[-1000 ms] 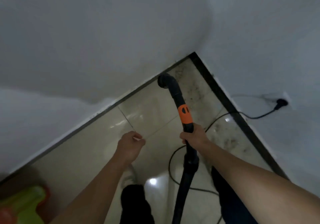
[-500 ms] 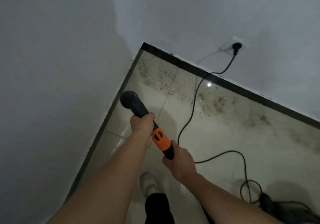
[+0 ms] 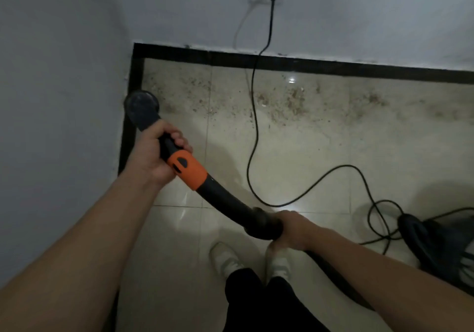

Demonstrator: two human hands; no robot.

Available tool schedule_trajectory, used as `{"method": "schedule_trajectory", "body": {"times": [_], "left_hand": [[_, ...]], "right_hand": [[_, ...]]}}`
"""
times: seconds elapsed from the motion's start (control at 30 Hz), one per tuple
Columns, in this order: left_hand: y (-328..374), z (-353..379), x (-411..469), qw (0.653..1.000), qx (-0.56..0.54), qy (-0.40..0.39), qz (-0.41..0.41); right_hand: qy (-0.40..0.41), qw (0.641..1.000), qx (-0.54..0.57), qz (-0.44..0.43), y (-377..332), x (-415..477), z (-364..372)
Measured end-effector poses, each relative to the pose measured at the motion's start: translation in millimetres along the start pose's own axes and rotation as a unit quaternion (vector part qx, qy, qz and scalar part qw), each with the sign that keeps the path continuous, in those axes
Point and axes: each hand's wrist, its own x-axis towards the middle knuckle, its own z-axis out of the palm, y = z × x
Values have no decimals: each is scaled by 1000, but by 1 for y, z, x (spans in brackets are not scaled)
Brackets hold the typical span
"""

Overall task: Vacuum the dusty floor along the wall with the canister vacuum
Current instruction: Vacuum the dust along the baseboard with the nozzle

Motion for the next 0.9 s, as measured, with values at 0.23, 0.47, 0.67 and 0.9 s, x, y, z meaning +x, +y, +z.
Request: {"method": "schedule_trajectory", "body": {"times": [0.23,0.47,0.67,0.9], "left_hand": [[-32,25,18,988,64,134,39],[-75,-15,58,960,-7,273,-61],[-89,-48,131,958,-1,278,-74],[-52,-109,222,980,27,197,16]], "right_hand": [[247,946,-207,-32,25,7,-45],[381,854,-352,-44,10,55,-139],[402,850,-339,-33,22,138,-130],[235,929,-262,-114,5,227,-71]]}}
